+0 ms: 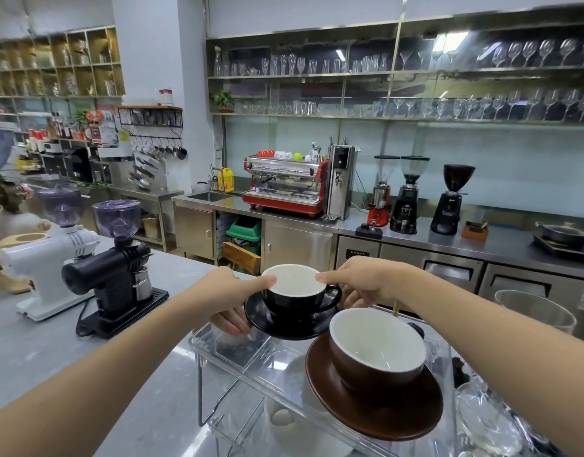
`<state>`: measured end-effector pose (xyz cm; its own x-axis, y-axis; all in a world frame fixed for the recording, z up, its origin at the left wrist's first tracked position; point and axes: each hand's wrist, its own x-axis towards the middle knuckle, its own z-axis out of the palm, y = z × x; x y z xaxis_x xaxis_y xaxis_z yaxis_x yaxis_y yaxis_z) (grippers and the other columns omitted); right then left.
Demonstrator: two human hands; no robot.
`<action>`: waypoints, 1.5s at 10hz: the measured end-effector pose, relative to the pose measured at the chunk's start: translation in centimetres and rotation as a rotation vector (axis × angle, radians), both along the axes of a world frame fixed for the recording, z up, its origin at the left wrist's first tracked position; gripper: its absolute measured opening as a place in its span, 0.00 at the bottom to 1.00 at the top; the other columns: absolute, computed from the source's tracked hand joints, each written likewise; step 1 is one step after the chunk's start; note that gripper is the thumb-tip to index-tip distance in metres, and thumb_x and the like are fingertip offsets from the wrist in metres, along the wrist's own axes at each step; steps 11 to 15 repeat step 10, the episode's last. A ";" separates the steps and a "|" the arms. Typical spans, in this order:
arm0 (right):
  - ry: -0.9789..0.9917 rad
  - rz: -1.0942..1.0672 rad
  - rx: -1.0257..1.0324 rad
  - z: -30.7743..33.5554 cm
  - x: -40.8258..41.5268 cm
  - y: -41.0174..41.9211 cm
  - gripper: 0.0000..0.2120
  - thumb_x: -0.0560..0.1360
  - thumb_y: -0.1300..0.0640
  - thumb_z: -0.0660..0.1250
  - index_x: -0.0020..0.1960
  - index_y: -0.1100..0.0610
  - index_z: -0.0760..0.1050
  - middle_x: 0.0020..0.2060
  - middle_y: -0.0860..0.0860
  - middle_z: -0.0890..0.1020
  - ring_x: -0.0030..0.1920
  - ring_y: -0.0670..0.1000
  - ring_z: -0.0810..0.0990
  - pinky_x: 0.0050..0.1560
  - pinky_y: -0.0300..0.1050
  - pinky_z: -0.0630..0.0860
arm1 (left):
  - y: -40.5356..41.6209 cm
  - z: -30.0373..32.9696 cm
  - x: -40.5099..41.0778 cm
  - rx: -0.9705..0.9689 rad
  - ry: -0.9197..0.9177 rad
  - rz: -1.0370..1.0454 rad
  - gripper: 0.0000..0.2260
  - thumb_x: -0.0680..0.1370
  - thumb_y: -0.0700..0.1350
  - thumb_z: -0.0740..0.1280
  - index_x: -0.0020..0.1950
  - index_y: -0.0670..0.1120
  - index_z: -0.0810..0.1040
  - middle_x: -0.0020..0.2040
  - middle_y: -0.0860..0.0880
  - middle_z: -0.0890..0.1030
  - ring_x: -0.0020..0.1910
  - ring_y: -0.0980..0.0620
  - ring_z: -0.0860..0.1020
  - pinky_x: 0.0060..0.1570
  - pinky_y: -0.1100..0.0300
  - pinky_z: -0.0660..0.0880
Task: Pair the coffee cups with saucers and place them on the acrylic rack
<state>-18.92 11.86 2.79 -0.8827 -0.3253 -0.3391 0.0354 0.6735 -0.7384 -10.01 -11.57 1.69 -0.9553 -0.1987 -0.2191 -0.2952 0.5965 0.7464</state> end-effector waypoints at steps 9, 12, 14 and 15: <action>0.422 -0.072 0.131 1.5 3.1 0.0 0.22 0.76 0.40 0.67 0.48 0.60 0.81 0.40 0.54 0.84 0.39 0.56 0.88 0.43 0.53 0.86 | 0.3 -0.6 0.5 -0.414 0.633 0.041 0.24 0.71 0.68 0.69 0.39 0.46 0.83 0.34 0.50 0.84 0.37 0.52 0.83 0.43 0.49 0.83; 0.460 -0.080 0.131 2.6 4.7 1.2 0.17 0.78 0.44 0.66 0.49 0.59 0.81 0.43 0.58 0.86 0.39 0.55 0.88 0.42 0.51 0.86 | 0.6 -0.2 0.9 -0.283 0.696 0.051 0.18 0.75 0.62 0.69 0.43 0.47 0.84 0.34 0.54 0.83 0.37 0.54 0.82 0.45 0.52 0.82; 0.460 -0.080 0.131 2.6 4.7 1.2 0.17 0.78 0.44 0.66 0.49 0.59 0.81 0.43 0.58 0.86 0.39 0.55 0.88 0.42 0.51 0.86 | 0.6 -0.2 0.9 -0.283 0.696 0.051 0.18 0.75 0.62 0.69 0.43 0.47 0.84 0.34 0.54 0.83 0.37 0.54 0.82 0.45 0.52 0.82; 0.460 -0.080 0.131 2.6 4.7 1.2 0.17 0.78 0.44 0.66 0.49 0.59 0.81 0.43 0.58 0.86 0.39 0.55 0.88 0.42 0.51 0.86 | 0.6 -0.2 0.9 -0.283 0.696 0.051 0.18 0.75 0.62 0.69 0.43 0.47 0.84 0.34 0.54 0.83 0.37 0.54 0.82 0.45 0.52 0.82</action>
